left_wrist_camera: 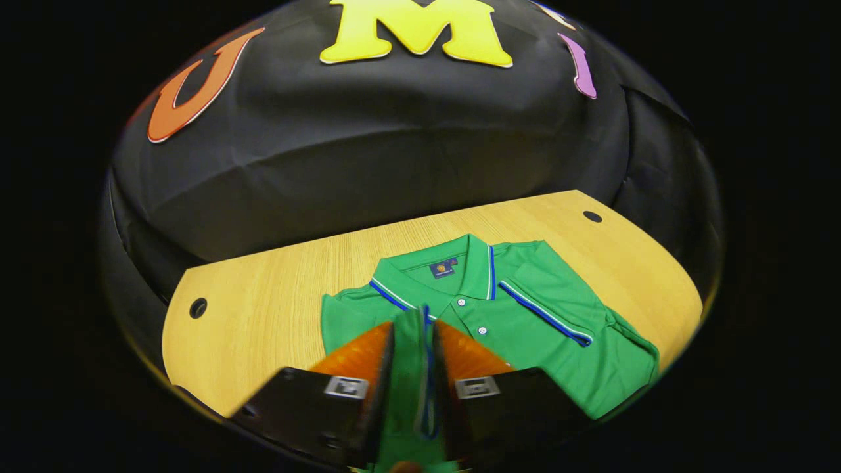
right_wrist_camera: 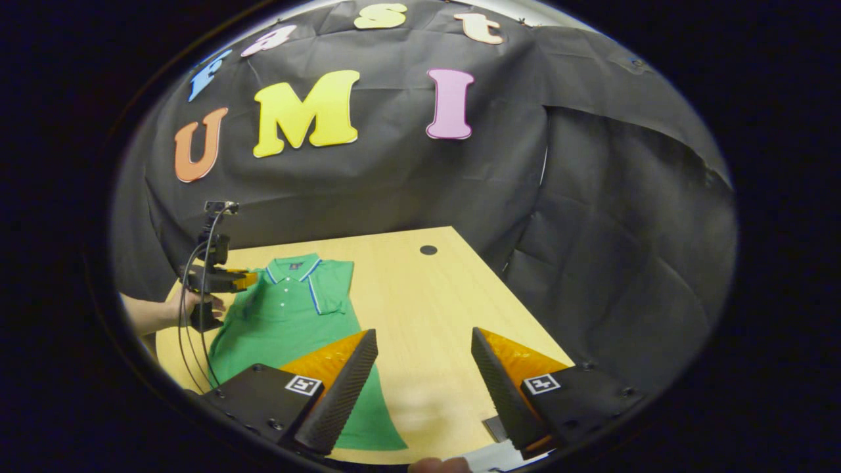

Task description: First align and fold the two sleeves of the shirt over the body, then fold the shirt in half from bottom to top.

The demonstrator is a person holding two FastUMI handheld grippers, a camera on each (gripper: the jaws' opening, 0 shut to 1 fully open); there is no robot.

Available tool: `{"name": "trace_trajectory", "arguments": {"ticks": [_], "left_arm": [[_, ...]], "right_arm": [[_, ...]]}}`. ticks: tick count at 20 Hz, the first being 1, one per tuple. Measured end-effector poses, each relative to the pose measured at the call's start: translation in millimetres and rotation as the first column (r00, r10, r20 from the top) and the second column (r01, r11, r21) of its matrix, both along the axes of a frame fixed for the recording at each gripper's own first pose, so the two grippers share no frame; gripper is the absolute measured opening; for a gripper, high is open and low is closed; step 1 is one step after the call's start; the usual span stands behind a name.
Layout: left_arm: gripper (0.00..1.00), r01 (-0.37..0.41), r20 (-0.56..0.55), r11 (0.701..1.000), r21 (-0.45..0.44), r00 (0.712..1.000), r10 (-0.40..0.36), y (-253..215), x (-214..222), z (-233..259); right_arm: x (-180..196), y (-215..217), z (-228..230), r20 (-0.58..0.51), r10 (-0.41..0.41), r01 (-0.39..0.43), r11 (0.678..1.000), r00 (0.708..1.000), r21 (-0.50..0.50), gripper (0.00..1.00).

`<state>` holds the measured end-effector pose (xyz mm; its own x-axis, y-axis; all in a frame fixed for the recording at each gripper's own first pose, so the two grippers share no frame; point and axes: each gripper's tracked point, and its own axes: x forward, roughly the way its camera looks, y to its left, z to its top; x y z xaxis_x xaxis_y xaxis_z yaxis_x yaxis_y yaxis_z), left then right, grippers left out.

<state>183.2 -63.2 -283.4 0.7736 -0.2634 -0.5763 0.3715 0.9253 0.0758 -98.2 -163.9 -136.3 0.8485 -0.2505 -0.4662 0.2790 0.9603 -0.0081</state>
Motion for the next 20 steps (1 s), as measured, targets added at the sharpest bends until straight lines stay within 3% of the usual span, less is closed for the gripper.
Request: {"name": "trace_trajectory", "arguments": {"ticks": [1,2,3,7,14,17,20], "left_arm": [[0.70,0.010,0.008,1.000,-0.006,1.000,-0.010,-4.0,-4.3,3.3],[0.89,0.006,0.016,1.000,0.000,1.000,-0.006,-4.8,-6.2,5.1],[1.00,0.002,0.028,1.000,0.003,1.000,-0.002,-3.2,-10.3,8.6],[1.00,-0.035,0.028,0.999,-0.018,0.999,0.035,12.8,-48.8,27.9],[1.00,-0.178,0.007,0.983,-0.038,0.984,0.178,88.0,-138.8,51.5],[1.00,-0.220,-0.035,0.974,-0.049,0.975,0.219,114.0,-183.4,46.2],[1.00,-0.204,-0.087,0.978,-0.046,0.976,0.199,127.8,-239.9,37.3]], "right_arm": [[0.3,1.3,0.6,0.001,0.008,-0.008,1.000,1.000,-0.003,0.95],[2.5,2.6,0.6,0.001,0.016,-0.016,1.000,1.000,-0.010,0.95],[3.4,1.1,-0.2,-0.008,0.021,-0.021,0.999,1.000,-0.042,0.95],[17.2,18.9,-8.2,-0.043,0.112,-0.116,0.987,0.993,-0.113,0.95],[25.7,60.3,-30.1,-0.077,0.261,-0.265,0.962,0.962,-0.057,0.95],[17.4,73.7,-43.2,-0.108,0.327,-0.333,0.942,0.939,-0.043,0.95],[-5.2,84.8,-71.9,-0.187,0.400,-0.405,0.914,0.897,0.009,0.95]]}}
